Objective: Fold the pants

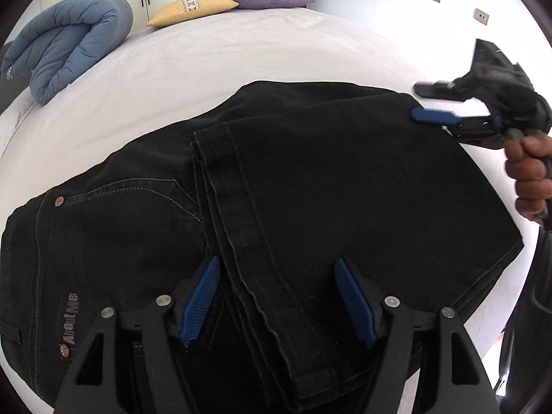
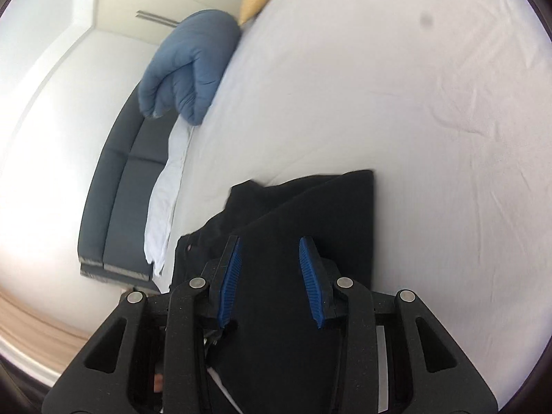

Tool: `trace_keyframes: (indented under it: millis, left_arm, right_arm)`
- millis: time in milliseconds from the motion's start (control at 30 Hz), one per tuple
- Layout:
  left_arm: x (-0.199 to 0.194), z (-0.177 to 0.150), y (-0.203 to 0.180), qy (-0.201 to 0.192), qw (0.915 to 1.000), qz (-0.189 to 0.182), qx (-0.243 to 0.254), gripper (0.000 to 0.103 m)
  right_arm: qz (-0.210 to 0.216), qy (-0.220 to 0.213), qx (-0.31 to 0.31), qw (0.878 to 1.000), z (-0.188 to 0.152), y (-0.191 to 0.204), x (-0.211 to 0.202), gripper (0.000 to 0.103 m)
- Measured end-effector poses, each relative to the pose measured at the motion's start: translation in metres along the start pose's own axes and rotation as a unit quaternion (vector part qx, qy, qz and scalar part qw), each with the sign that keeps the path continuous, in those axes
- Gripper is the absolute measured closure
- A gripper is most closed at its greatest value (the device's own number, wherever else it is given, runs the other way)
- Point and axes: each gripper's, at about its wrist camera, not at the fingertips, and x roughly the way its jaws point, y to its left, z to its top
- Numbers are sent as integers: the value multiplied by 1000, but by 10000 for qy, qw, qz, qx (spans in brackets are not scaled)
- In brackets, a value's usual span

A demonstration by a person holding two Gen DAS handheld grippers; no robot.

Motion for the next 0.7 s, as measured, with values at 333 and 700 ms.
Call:
trace_keyframes:
  millis: [333,700]
  left_arm:
    - [5,-3,-1,-65,10000,4,-51,31]
    - [0,-12,-7,-132,9999,9,-100,31]
  right_arm:
    - [34,618,-606,9962,-102,-4,-24,72]
    - [-29,344,-1143,9928,-175,52,-72,72]
